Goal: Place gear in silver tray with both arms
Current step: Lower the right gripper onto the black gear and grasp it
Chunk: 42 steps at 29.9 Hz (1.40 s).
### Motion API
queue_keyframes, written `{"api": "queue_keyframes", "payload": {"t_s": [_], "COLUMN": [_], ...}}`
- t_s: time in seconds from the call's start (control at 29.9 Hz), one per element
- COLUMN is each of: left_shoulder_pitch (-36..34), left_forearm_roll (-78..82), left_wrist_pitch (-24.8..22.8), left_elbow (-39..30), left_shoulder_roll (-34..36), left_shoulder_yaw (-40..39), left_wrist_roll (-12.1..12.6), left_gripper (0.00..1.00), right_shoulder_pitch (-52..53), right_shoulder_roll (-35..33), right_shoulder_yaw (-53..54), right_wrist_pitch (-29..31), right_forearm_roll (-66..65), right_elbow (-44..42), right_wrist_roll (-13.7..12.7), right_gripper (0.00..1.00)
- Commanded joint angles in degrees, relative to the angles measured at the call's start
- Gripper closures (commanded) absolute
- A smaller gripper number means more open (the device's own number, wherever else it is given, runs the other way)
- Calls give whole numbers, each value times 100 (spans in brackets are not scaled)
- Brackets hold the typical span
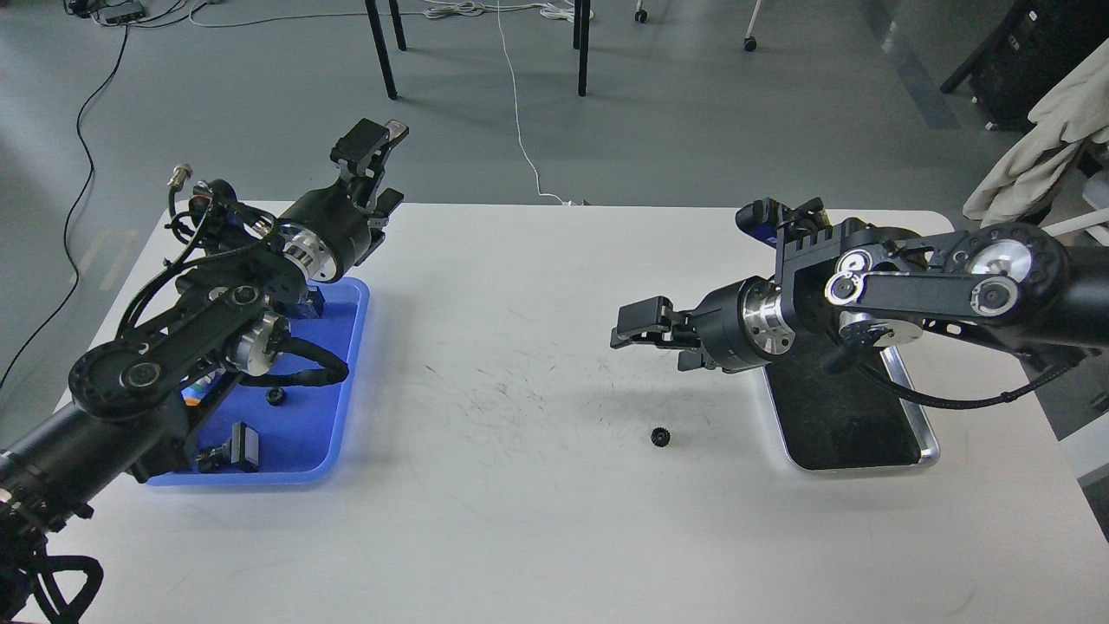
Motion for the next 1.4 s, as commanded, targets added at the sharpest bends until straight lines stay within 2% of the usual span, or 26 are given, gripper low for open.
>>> {"api": "queue_keyframes", "payload": {"t_s": [0.0, 0.23, 0.4, 0.74, 0.8, 0.9, 1.24, 1.37], "left_shoulder_pitch": [2, 28, 37, 37, 37, 37, 37, 37], "left_forearm_roll": [11, 20, 29, 20, 20, 20, 20, 20], "left_wrist_pitch": [26, 26, 17, 26, 26, 26, 26, 26], "left_elbow": [3, 3, 3, 3, 3, 3, 3, 3], "left_shoulder_roll": [-15, 47, 108, 117, 117, 117, 135, 143], "left_shoulder_yaw": [-14, 12, 12, -5, -14, -14, -14, -14], "left_wrist_roll": [-72, -169, -239, -256, -344, -493, -503, -520], "left_gripper": [2, 2, 2, 2, 2, 2, 2, 2], "right_shoulder_pitch": [79, 166, 298, 500, 500, 474, 413, 386], "right_shoulder_roll": [618, 1383, 1682, 1806, 1806, 1806, 1806, 1806], "right_shoulder_yaw": [-566, -998, -1235, -1517, -1578, -1605, -1622, -1640], "right_wrist_pitch": [24, 59, 366, 551, 551, 551, 551, 551], "right_forearm_roll": [-215, -163, -154, -154, -154, -154, -163, -163], "right_elbow": [-137, -629, -665, -665, -674, -674, -823, -885], "right_wrist_roll": [-4, -4, -4, -4, -4, -4, -4, -4], "right_gripper": [1, 5, 7, 14, 15, 21, 42, 54]}}
